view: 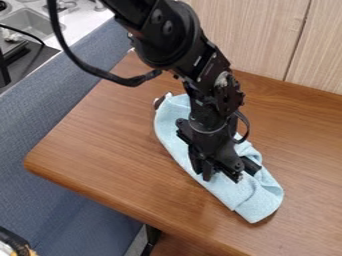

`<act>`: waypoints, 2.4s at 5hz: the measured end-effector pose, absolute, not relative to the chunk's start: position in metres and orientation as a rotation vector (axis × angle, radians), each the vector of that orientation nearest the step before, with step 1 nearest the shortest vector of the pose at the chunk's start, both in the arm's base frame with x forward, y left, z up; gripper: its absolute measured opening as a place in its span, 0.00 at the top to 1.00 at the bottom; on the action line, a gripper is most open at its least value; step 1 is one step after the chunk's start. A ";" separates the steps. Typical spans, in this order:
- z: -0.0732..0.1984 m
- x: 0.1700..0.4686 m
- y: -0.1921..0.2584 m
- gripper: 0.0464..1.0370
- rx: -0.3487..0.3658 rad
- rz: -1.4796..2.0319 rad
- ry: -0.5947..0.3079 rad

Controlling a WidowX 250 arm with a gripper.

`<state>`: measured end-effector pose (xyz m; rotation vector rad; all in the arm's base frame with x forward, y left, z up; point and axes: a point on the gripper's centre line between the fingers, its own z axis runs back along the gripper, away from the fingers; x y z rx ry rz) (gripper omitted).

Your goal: Unfold cloth to the top

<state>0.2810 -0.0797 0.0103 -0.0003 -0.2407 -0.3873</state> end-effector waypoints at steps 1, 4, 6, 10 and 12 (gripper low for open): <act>0.014 0.287 -0.069 0.98 -0.013 -0.336 -0.240; 0.081 0.327 -0.064 0.99 -0.047 -0.282 -0.395; 0.078 0.386 -0.095 0.99 -0.091 -0.307 -0.410; 0.011 0.423 -0.120 0.97 -0.061 -0.359 -0.341; 0.003 0.422 -0.120 0.56 -0.063 -0.357 -0.314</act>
